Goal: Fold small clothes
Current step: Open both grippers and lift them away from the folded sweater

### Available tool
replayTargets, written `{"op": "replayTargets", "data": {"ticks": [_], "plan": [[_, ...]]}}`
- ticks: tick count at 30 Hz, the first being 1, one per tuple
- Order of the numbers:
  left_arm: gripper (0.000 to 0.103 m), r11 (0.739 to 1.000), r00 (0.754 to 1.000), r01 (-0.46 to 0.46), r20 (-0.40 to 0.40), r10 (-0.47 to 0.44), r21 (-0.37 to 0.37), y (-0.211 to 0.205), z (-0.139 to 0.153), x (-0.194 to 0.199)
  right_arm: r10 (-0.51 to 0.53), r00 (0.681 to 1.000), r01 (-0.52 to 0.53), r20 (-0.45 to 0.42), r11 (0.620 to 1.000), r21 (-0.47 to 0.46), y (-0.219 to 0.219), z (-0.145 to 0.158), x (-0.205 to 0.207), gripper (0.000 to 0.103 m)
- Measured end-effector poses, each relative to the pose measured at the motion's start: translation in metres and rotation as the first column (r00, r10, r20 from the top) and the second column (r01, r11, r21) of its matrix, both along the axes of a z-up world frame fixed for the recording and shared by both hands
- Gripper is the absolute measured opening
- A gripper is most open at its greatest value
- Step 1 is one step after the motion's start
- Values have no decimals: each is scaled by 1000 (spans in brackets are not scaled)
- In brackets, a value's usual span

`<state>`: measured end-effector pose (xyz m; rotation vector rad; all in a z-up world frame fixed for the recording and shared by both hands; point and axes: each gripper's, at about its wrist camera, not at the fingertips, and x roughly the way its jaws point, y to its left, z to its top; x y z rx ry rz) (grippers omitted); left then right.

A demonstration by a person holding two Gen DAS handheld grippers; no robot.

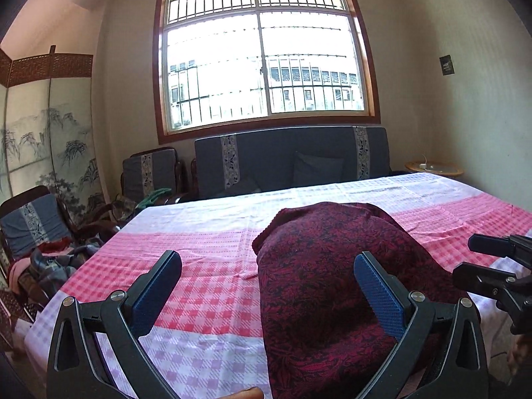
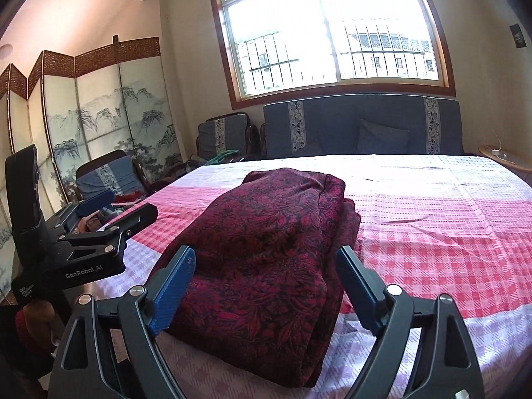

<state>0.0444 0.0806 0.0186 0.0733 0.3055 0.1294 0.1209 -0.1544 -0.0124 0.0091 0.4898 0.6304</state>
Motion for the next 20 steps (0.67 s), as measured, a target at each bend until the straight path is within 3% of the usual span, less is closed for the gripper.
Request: {"op": "replayTargets", "data": {"ticks": [12,16,20], "plan": [[103,989,992,93,-71,-102,-119,2,11,8,13,1000,-13,-8,1000,-6,6,-1,0,85],[103,999,999,11,-32,-13,-47,-5,11,7,12,1000,-12,-9,1000,-8,6,0,0,85],[103,998,1000,0,-23,-2,-64,-2,11,7,4,1000,-4,-1,1000,-11,7,2,0,88]]}}
